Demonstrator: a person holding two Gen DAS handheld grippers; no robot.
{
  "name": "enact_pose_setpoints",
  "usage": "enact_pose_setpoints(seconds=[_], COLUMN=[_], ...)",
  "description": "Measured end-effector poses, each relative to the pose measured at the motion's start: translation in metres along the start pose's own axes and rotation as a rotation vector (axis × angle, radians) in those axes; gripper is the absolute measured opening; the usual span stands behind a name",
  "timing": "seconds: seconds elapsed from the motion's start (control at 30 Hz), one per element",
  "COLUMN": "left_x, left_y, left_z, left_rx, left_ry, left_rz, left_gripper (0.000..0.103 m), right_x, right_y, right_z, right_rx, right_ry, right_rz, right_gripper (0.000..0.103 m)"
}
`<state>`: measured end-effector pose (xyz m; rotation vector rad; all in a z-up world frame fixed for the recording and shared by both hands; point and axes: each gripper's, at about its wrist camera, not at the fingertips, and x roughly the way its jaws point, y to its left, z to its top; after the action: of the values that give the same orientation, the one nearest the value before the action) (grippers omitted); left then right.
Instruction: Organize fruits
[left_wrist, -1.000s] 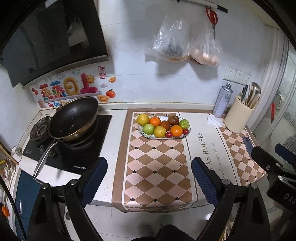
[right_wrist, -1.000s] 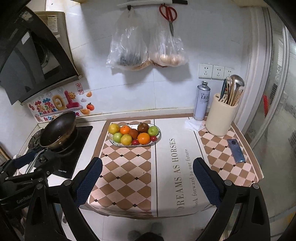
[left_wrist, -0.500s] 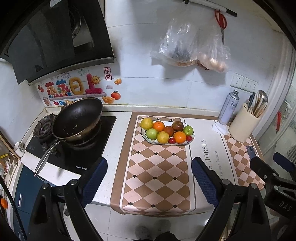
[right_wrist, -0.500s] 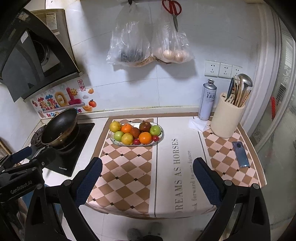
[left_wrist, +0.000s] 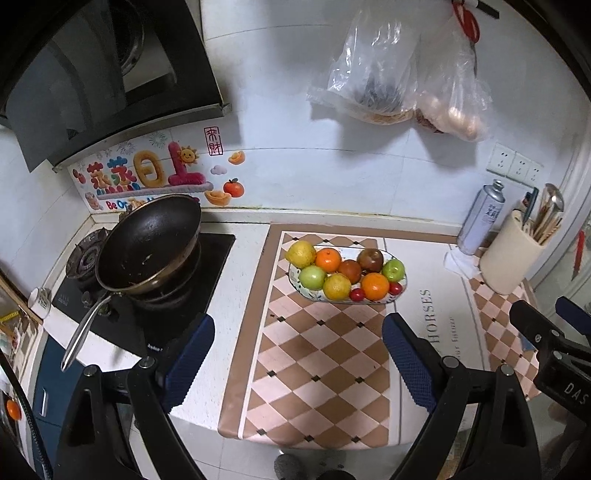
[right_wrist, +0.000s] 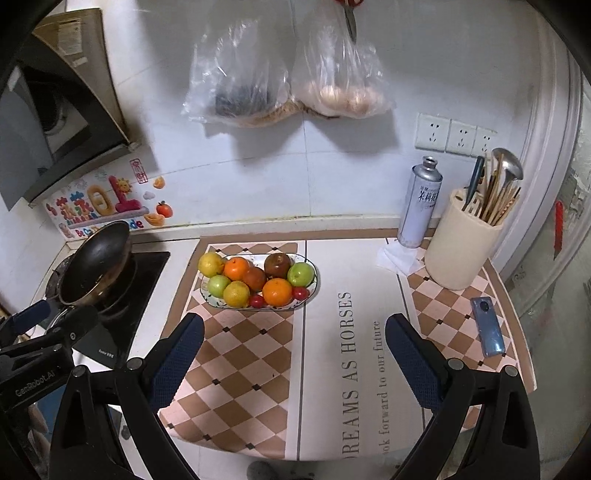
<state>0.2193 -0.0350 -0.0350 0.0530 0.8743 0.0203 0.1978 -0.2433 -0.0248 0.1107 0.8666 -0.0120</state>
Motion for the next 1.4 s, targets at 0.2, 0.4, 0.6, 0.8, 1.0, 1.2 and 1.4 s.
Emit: enact_pose_setpoints(seconds=[0.2,0.4,0.6,0.8,1.0,1.2,1.4], left_x=[0.031,0.061,0.071,0.073,0.071,0.069,0.066], left_y=[-0.006,-0.009,-0.012,-0.012,-0.01,-0.007,-0.006], left_z=[0.012,0.016,0.014,0.016,0.02,0.021,0.021], left_rx=[0.011,0.009,0.012,0.006,-0.007,-0.017,-0.019], left_ry=[0.013,0.061,0.076,0.074,0.056,0.048,0.039], left_rz=[0.031,0.032,0.04,0.04,0.053,0.054,0.056], left_gripper=[0.093,0.093,0.093,0.093,0.093,0.103,0.103], right_x=[0.037,0.065,0.074,0.078,0.078,0.076,0.074], right_y=[-0.002,-0.006,-0.009,-0.009,-0.006,-0.004,-0.004], right_z=[0.008,0.007,0.008,0.01,0.011,0.012,0.012], right_rx=[0.002,0.01,0.011,0.005,-0.005,-0.013,-0.015], right_ry=[0.034,0.078,0.091,0.094,0.089,0.085,0.082], right_rz=[-0.027,-0.039,-0.044,-0.038,-0.042,-0.043,-0.044], right_gripper=[0.1,0.1,0.1,0.101,0.101,0.102,0.102])
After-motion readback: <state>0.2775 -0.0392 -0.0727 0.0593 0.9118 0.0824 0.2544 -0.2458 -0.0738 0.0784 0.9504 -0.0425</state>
